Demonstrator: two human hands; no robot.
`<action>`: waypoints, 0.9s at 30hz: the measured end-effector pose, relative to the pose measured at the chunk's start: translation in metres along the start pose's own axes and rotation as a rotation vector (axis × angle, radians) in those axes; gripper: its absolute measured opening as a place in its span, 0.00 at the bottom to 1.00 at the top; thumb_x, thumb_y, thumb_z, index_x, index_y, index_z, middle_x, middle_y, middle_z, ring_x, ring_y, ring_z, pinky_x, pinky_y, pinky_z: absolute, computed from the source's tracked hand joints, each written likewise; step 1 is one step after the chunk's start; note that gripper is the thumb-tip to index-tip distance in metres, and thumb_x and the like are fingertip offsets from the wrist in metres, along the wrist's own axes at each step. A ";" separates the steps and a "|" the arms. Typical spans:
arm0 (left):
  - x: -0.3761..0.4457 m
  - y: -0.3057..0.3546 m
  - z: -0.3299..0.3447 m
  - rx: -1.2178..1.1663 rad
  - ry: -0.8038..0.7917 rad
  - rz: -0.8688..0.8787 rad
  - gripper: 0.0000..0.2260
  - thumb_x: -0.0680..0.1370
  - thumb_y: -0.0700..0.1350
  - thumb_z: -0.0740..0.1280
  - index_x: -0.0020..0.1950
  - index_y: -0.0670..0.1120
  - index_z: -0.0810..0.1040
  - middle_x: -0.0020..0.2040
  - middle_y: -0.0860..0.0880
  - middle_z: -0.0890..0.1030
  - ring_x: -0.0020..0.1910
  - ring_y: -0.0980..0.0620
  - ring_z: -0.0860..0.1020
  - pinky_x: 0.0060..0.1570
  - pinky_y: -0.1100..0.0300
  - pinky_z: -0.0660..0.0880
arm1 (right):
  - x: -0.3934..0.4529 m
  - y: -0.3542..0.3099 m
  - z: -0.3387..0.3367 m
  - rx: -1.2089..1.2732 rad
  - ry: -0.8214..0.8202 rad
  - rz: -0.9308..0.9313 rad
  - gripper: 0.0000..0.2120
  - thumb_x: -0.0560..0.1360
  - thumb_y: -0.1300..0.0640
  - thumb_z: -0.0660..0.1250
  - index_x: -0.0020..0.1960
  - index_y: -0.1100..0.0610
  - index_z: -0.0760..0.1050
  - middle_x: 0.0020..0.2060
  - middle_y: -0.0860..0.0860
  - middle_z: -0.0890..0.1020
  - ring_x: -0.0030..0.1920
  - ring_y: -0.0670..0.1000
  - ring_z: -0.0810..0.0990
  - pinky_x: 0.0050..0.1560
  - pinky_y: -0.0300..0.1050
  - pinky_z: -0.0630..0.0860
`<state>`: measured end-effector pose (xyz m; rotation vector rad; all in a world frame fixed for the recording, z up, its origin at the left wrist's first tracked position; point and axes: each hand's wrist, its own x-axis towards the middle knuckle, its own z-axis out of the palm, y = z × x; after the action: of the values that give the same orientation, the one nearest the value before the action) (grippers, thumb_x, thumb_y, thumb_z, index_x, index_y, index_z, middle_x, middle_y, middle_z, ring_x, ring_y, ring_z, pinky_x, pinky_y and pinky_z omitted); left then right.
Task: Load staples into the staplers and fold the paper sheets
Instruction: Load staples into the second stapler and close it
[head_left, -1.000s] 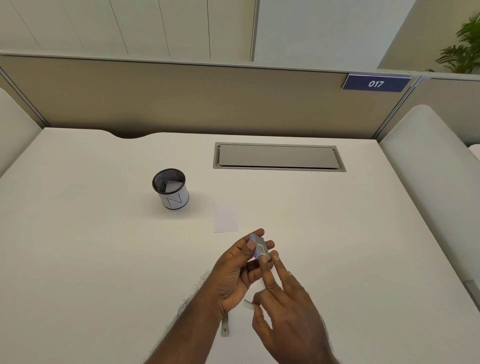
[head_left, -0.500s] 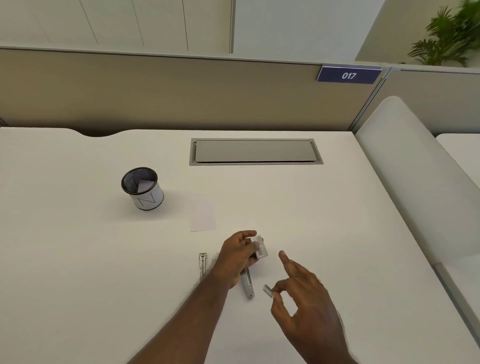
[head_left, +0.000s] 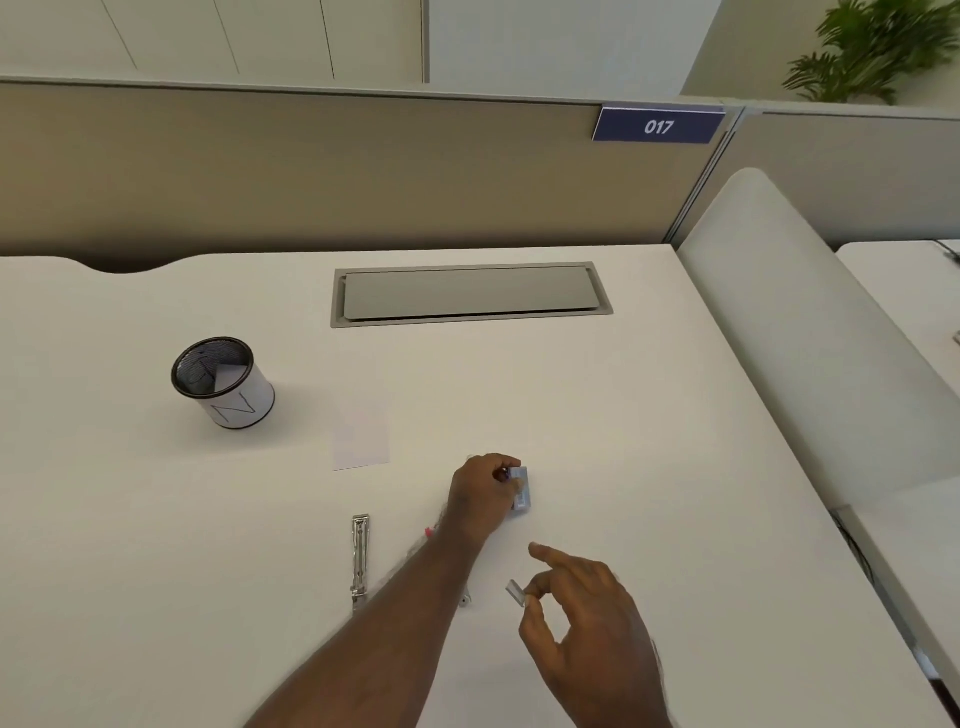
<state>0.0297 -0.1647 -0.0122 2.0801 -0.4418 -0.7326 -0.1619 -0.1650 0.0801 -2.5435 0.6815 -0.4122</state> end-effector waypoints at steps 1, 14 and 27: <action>0.002 -0.001 0.001 0.017 0.012 0.011 0.12 0.77 0.44 0.70 0.60 0.45 0.82 0.60 0.45 0.81 0.55 0.47 0.82 0.46 0.64 0.79 | 0.001 0.001 0.000 -0.001 -0.003 0.009 0.04 0.67 0.51 0.69 0.40 0.45 0.76 0.56 0.37 0.81 0.53 0.42 0.79 0.46 0.45 0.80; -0.006 0.001 -0.007 -0.044 0.100 0.046 0.12 0.77 0.43 0.68 0.60 0.49 0.80 0.53 0.48 0.77 0.45 0.54 0.78 0.51 0.64 0.75 | 0.016 0.003 0.002 -0.014 0.000 0.112 0.05 0.71 0.46 0.61 0.43 0.43 0.74 0.44 0.36 0.79 0.42 0.40 0.76 0.38 0.36 0.73; -0.122 -0.032 -0.118 -0.705 -0.076 -0.065 0.07 0.79 0.45 0.67 0.54 0.50 0.84 0.49 0.45 0.85 0.42 0.44 0.84 0.41 0.55 0.81 | 0.047 -0.063 0.045 0.197 -0.151 0.264 0.05 0.73 0.44 0.65 0.40 0.42 0.72 0.41 0.37 0.79 0.37 0.38 0.79 0.35 0.38 0.76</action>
<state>0.0135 -0.0067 0.0562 1.4112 -0.1214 -0.8577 -0.0808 -0.1257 0.0817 -2.2358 0.8604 -0.1847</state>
